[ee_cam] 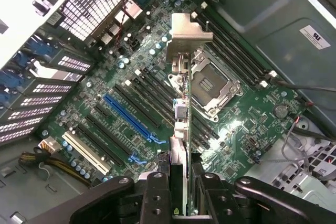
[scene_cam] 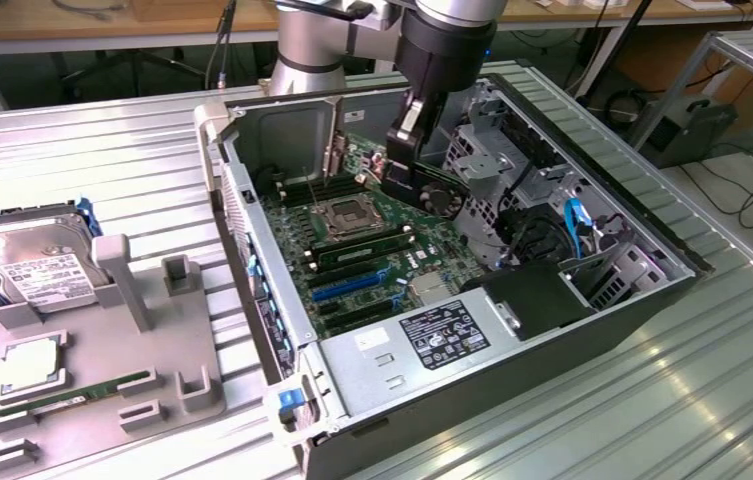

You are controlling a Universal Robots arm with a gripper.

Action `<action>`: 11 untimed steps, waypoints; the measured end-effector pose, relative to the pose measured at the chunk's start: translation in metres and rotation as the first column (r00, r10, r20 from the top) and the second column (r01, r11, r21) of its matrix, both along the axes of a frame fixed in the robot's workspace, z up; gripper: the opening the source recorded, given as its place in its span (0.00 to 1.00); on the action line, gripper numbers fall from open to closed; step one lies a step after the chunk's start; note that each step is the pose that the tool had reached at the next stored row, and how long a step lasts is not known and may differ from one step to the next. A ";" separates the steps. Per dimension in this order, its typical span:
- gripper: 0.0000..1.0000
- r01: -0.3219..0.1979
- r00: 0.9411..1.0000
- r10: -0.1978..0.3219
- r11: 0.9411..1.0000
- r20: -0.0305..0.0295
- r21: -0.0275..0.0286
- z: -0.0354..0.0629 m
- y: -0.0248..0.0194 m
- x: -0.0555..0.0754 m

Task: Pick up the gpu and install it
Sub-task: 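Insert the gpu into the slot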

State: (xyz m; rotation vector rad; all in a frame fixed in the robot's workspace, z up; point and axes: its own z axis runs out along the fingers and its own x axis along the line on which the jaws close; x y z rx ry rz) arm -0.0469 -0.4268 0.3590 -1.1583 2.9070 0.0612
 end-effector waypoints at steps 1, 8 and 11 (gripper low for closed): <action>0.26 -0.004 1.000 0.004 1.000 0.000 0.000 0.0000 0.0000 0.000; 0.26 -0.029 1.000 0.029 1.000 0.000 0.000 0.0000 0.0000 0.000; 0.26 -0.043 0.999 0.043 0.999 0.000 0.000 0.0000 0.0000 0.000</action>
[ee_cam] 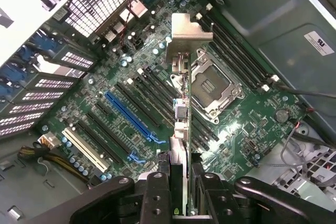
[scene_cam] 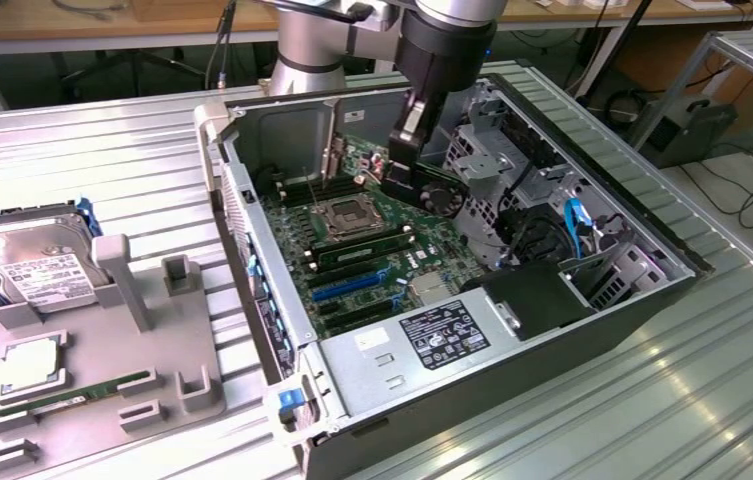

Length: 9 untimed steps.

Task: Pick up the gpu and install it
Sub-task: 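Insert the gpu into the slot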

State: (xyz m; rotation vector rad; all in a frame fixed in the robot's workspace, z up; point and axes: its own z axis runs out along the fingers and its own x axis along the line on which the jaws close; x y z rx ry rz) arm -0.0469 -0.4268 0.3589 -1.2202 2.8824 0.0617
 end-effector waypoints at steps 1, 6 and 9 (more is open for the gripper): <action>0.26 -0.006 1.000 0.006 1.000 0.000 0.000 0.0000 0.0000 0.000; 0.26 -0.028 1.000 0.028 1.000 0.000 0.000 0.0000 0.0000 0.000; 0.26 -0.042 0.999 0.042 0.999 0.000 0.000 0.0000 0.0000 0.000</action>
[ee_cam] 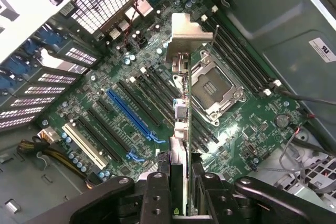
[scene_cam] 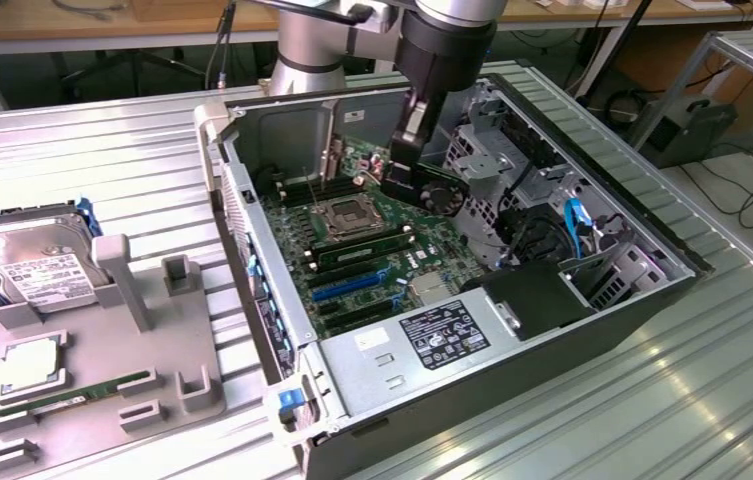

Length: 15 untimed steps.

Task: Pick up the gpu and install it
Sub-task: 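Insert the gpu into the slot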

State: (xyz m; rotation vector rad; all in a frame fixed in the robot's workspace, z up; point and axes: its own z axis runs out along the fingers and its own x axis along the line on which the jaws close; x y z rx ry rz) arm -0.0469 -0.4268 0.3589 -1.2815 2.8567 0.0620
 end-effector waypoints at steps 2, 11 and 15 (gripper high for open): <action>0.26 -0.010 1.000 0.010 1.000 0.000 0.000 0.0000 0.0000 0.000; 0.26 -0.059 0.998 0.059 0.998 0.000 0.000 0.0000 0.0000 0.000; 0.26 -0.077 0.997 0.077 0.997 0.000 0.000 0.0000 0.0000 0.000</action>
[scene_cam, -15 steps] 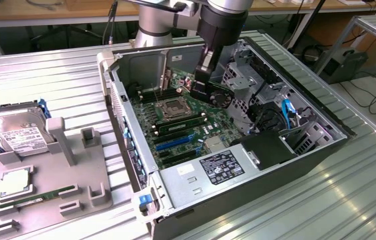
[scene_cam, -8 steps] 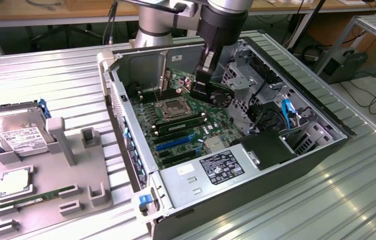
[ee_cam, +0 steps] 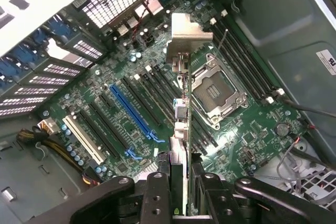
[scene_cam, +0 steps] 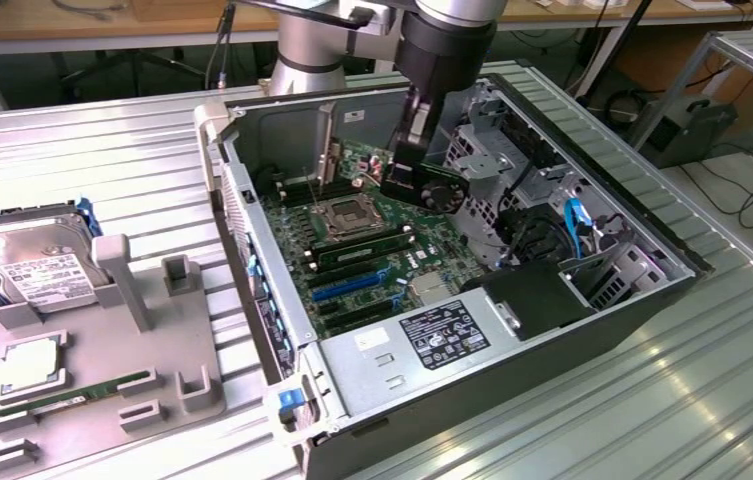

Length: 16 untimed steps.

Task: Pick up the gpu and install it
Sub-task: 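Insert the gpu into the slot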

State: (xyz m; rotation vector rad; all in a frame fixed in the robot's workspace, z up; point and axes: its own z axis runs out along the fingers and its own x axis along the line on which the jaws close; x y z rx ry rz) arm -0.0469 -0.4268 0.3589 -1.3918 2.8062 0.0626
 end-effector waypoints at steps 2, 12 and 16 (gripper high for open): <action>0.26 -0.009 1.000 0.009 1.000 0.000 0.000 0.0000 0.0000 0.000; 0.26 -0.091 0.996 0.091 0.996 0.000 0.000 0.0000 0.0000 0.000; 0.26 -0.120 0.993 0.120 0.993 0.000 0.000 0.0000 0.0000 0.000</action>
